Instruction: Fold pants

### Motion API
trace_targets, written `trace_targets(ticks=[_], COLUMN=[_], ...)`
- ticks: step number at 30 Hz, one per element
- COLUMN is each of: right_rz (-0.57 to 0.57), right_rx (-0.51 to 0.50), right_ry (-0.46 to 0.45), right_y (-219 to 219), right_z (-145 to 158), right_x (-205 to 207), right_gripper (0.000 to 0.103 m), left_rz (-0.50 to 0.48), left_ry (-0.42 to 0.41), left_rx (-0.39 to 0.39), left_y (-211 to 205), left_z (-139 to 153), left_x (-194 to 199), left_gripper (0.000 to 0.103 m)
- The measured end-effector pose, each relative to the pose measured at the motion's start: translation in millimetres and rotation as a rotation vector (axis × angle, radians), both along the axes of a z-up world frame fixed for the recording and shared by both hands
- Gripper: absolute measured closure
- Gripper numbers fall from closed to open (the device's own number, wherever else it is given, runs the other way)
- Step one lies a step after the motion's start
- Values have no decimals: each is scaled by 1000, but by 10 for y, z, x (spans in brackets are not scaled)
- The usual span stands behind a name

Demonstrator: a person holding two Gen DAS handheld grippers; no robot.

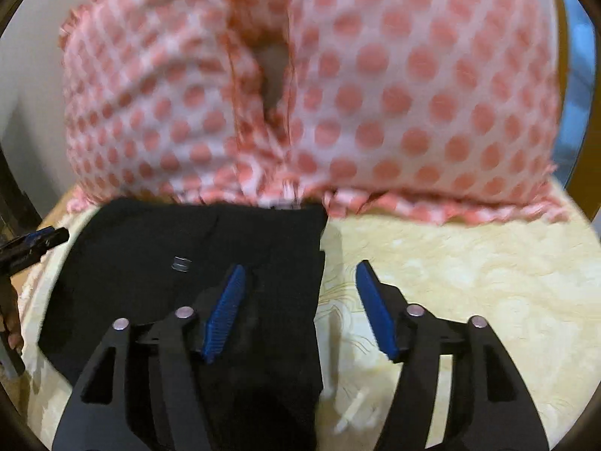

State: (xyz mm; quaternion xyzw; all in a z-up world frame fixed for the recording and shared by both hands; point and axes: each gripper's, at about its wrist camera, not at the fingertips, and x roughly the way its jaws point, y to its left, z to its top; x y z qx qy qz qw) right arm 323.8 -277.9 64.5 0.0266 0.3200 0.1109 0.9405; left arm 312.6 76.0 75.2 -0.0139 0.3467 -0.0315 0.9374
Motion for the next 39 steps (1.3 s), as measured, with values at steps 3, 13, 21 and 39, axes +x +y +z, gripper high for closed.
trace_targets(ticks=[3, 13, 21, 39], right_rz=[77, 192, 148, 9], right_rx=[-42, -209, -147, -84], right_ry=[-55, 130, 165, 128], right_y=[168, 674, 606, 537], right_z=[117, -447, -422, -517], right_x=[-339, -502, -471, -1617], right_gripper=[31, 25, 19, 1], left_rz=[-102, -239, -203, -10], left_ry=[-20, 249, 241, 109], left_rx=[-82, -88, -109, 9], left_y=[-213, -748, -760, -399], left_z=[77, -542, -495, -524], left_x=[-415, -459, -477, -1743], left_gripper=[20, 18, 6, 2])
